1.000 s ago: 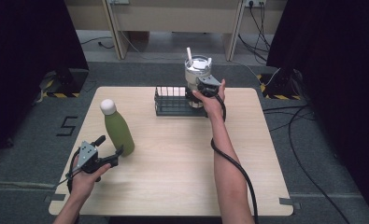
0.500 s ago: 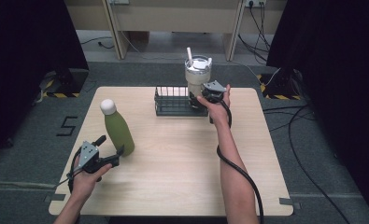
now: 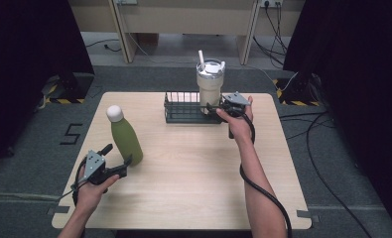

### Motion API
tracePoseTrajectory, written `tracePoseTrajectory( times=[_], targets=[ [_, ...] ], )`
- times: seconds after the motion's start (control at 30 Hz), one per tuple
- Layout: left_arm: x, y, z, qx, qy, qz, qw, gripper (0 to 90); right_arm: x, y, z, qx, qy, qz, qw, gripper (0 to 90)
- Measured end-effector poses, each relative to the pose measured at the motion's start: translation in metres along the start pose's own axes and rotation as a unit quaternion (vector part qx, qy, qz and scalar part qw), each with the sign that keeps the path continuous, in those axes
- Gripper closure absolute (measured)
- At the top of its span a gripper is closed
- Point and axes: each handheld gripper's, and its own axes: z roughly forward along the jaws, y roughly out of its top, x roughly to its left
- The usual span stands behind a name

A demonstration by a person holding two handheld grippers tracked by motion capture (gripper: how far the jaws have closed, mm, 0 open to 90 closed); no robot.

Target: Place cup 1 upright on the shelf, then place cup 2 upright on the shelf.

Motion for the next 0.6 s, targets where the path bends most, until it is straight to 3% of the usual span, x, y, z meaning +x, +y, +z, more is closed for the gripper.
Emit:
tracePoseTrajectory(
  times=[0.13, 0.2, 0.6],
  targets=[
    [0.000, 0.000, 0.000, -0.001, 0.000, -0.001, 1.0000, 13.2, -0.005, -0.006, -0.017, 0.002, -0.001, -0.003, 1.0000, 4.7],
    [0.000, -0.001, 0.000, -0.001, 0.000, -0.003, 1.0000, 13.4, -0.008, -0.012, -0.031, 0.001, 0.009, 0.010, 0.9999, 5.7],
    [0.000, -0.001, -0.006, -0.005, 0.003, -0.001, 1.0000, 13.4, -0.022, -0.033, -0.078, -0.005, 0.002, 0.038, 0.9993, 7.4]
  ],
)
